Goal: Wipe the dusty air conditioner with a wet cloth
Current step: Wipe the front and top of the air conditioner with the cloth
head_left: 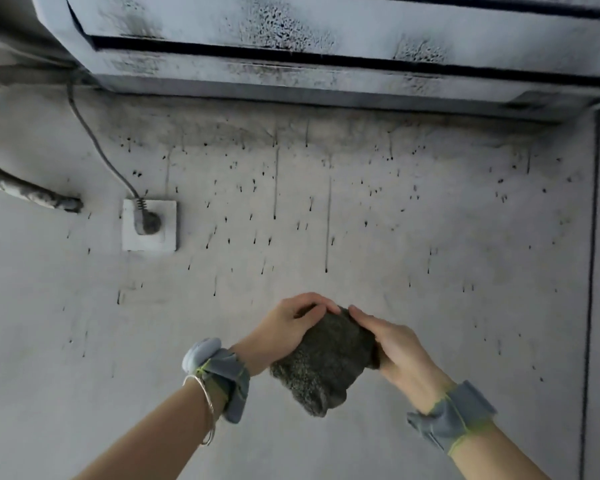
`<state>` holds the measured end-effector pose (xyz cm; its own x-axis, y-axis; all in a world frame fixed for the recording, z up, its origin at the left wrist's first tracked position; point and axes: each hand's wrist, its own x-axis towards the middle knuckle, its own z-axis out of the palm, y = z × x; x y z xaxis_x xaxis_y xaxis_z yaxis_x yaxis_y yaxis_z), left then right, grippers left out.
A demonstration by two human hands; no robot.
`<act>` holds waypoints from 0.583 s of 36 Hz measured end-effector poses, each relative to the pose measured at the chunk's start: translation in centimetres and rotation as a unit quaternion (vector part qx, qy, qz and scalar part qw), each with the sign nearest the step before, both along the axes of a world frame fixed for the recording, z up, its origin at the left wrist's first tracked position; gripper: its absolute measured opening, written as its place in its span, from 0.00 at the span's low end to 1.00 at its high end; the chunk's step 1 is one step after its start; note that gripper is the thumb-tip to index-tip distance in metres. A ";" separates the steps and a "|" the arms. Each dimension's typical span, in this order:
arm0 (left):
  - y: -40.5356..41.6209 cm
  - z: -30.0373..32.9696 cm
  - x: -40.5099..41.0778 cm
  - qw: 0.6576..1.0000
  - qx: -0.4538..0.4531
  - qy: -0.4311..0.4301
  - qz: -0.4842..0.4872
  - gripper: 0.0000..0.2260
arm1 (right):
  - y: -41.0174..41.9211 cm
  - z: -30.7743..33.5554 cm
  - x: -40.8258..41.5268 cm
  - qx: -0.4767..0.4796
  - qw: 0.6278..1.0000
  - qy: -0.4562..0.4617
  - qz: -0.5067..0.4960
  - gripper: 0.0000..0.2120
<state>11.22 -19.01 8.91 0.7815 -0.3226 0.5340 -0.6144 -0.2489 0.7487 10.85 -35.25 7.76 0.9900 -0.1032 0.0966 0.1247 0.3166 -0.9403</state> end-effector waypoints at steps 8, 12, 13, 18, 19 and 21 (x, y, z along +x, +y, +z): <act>-2.2 4.1 2.2 0.996 0.021 0.059 -0.067 0.27 | -3.3 3.3 1.1 -0.356 0.915 -0.184 0.047 0.32; -3.0 6.2 3.4 0.996 0.068 -0.003 -0.052 0.27 | -4.7 5.8 0.5 -0.421 0.890 -0.177 -0.012 0.17; -3.3 6.8 3.7 0.996 0.069 -0.021 -0.052 0.26 | -5.3 6.4 0.4 -0.433 0.883 -0.180 -0.033 0.13; -4.6 9.3 5.1 0.994 0.058 -0.085 -0.047 0.12 | -7.3 8.4 -0.9 -0.354 0.917 -0.171 -0.065 0.05; -5.2 10.0 5.3 0.992 0.067 -0.095 -0.050 0.11 | -7.9 8.8 -1.1 -0.318 0.930 -0.166 -0.078 0.06; -5.9 10.7 5.1 0.986 0.102 -0.122 -0.041 0.10 | -8.2 8.7 -1.2 -0.206 0.967 -0.134 -0.065 0.09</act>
